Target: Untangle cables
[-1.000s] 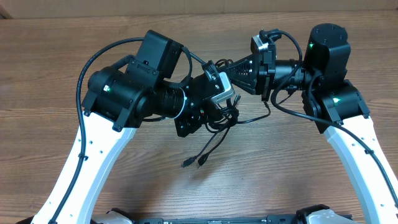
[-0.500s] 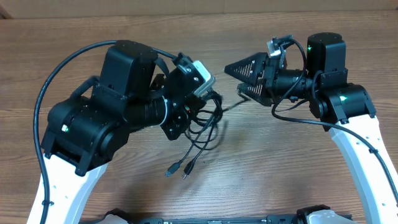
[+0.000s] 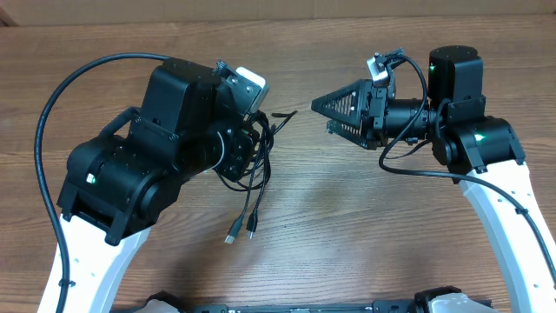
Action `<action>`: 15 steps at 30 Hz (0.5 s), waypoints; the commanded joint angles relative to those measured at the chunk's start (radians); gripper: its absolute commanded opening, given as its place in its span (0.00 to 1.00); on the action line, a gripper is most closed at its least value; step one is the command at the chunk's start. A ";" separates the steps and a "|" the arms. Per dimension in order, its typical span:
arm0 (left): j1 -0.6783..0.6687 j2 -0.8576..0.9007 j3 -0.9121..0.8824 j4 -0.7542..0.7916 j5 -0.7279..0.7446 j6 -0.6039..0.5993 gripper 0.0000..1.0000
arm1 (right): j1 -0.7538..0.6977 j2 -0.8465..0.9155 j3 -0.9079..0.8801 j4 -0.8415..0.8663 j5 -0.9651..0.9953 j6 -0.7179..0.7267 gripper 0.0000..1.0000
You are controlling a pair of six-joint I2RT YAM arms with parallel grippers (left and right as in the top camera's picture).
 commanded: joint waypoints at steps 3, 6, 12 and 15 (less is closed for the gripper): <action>0.004 -0.008 0.013 0.054 0.114 -0.034 0.04 | 0.013 -0.004 0.011 0.006 -0.008 0.185 1.00; 0.004 -0.007 0.013 0.067 0.159 -0.034 0.05 | 0.029 -0.004 0.011 0.006 -0.001 0.188 0.94; 0.004 -0.007 0.011 0.074 0.209 -0.035 0.04 | 0.051 -0.004 0.011 0.005 0.036 0.188 0.80; 0.004 -0.007 0.011 0.073 0.209 -0.054 0.04 | 0.051 -0.004 0.011 0.005 0.036 0.184 0.89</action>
